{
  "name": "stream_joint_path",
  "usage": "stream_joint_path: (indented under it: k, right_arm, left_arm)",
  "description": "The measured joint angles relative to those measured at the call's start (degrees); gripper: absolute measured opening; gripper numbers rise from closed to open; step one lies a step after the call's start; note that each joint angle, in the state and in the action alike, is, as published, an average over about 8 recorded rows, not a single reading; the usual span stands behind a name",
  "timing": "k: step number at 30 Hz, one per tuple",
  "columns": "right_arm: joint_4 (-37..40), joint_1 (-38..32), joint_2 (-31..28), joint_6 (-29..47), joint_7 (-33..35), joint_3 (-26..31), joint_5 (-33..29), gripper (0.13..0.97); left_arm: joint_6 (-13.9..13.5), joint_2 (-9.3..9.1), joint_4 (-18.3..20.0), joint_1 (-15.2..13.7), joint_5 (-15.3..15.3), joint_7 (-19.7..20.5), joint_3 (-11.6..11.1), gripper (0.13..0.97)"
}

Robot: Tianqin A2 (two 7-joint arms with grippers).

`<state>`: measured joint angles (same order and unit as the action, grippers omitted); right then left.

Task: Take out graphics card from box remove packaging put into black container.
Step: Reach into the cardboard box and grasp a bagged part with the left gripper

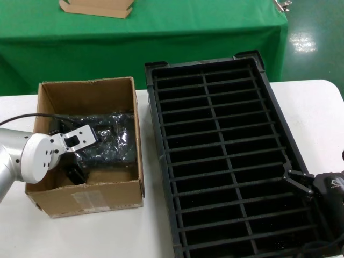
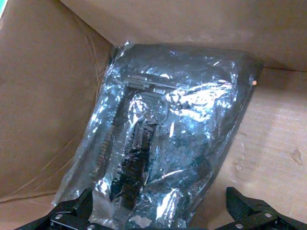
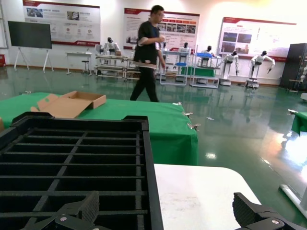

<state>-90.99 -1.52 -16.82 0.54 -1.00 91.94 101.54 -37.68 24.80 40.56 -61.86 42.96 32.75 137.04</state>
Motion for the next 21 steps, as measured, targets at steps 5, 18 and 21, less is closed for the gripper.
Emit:
stream_joint_path:
  k: [5, 18, 21]
  right_arm:
    - [0.0, 0.0, 0.0, 0.0, 0.0, 0.0, 0.0, 0.966]
    - [0.0, 0.0, 0.0, 0.0, 0.0, 0.0, 0.0, 0.966]
    - [0.0, 0.0, 0.0, 0.0, 0.0, 0.0, 0.0, 0.966]
  left_arm:
    - [0.8, -1.36, -2.2, 0.5, -0.6, -2.7, -3.4, 0.966]
    - [4.0, -5.09, -9.3, -0.3, 0.7, -11.6, -8.3, 0.966]
    - [5.2, -6.03, -11.5, -0.9, 1.4, -14.2, -8.9, 0.966]
